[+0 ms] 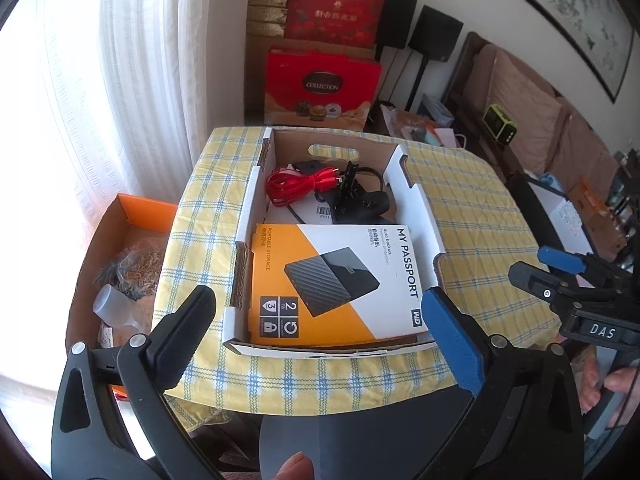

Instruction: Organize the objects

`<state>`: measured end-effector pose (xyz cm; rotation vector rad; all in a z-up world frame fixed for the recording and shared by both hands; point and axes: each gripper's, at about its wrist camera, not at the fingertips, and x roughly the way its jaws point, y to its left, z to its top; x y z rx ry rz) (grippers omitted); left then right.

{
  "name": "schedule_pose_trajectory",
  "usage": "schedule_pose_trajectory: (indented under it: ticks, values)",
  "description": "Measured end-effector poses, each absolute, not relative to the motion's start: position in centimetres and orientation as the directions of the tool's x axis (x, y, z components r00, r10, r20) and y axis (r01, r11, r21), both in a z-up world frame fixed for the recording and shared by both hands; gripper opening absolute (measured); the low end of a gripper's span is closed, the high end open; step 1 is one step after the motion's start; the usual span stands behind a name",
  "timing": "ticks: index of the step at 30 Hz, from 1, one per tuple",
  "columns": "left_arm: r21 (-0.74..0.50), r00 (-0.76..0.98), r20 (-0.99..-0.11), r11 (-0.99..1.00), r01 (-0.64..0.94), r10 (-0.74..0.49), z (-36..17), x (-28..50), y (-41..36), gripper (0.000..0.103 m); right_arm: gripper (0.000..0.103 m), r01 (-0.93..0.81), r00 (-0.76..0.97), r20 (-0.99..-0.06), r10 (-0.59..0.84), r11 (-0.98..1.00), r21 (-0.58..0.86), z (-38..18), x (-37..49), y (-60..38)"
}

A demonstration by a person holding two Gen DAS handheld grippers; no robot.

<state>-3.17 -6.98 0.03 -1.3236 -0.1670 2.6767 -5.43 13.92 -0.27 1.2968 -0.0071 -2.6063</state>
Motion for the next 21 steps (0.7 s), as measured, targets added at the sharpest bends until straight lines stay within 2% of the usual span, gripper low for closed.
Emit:
schedule_pose_trajectory:
  ticks: [3, 6, 9, 13, 21]
  values:
    - [-0.157, -0.604, -0.778, -0.984, -0.082, 0.174, 0.1, -2.7, -6.4, 0.103, 0.091, 0.177, -0.604, -0.780, -0.163, -0.982, 0.069, -0.1, -4.8, 14.4]
    - [-0.126, -0.615, -0.776, -0.990, -0.068, 0.141, 0.2, -2.2, -5.8, 0.103, 0.103, 0.142, -0.627, -0.769, -0.126, -0.989, 0.046, 0.2, -4.0, 15.3]
    - [-0.094, -0.613, -0.784, -0.995, -0.033, 0.095, 0.1, -2.1, -5.3, 0.103, 0.102, 0.116, -0.661, -0.745, -0.093, -0.993, 0.021, 0.5, -3.1, 15.9]
    - [-0.136, -0.597, -0.791, -0.990, -0.040, 0.133, -0.4, -1.9, -5.0, 0.103, 0.102, 0.078, -0.696, -0.715, -0.063, -0.997, 0.011, 0.7, -1.8, 16.6]
    - [-0.087, -0.610, -0.784, -0.994, -0.070, 0.112, 0.1, -0.4, -2.8, 0.103, 0.102, 0.018, -0.710, -0.703, -0.022, -1.000, 0.014, 0.8, 0.0, 18.1]
